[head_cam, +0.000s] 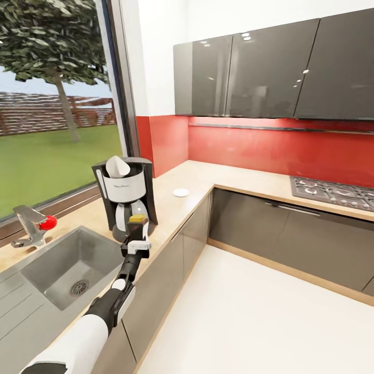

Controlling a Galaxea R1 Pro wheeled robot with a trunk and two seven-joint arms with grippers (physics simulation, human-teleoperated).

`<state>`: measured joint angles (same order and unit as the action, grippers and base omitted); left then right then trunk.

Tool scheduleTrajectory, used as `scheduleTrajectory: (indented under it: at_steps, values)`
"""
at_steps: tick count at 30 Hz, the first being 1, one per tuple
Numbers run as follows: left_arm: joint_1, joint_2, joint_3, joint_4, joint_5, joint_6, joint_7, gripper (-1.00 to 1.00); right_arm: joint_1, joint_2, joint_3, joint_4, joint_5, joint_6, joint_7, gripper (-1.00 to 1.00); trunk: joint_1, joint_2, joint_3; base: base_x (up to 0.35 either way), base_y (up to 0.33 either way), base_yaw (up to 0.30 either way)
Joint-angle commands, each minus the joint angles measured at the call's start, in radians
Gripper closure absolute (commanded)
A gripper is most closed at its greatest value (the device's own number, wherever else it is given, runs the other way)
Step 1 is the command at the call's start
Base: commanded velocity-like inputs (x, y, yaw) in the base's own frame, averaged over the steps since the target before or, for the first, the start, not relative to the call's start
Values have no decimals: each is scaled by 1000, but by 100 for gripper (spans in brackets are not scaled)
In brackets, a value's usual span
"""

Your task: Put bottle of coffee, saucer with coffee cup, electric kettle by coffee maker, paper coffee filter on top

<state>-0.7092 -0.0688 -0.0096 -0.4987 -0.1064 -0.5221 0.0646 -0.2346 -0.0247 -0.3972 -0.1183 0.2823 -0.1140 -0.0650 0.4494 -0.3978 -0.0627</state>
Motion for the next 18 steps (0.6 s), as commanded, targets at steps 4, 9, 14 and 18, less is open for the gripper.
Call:
scheduleTrajectory:
  at_steps: [4,9,14,18]
  values:
    - [0,-2,-1,1,-12,-2,8,100,-1,0,-8,2,10,-4,-2,-100,1,-2,-2,83,0,0]
    - [7,-3,-1,1,-12,-4,8,100,-1,0,-8,2,10,-4,-2,-100,1,-2,-2,134,0,0]
    - [22,-3,-1,0,-12,-16,8,100,-1,0,-8,2,11,-4,-2,-100,1,-2,-2,14,0,0]
    - [41,-2,0,-1,-12,-19,8,100,-1,0,-8,2,11,-4,-1,-100,1,-2,-2,1,0,0]
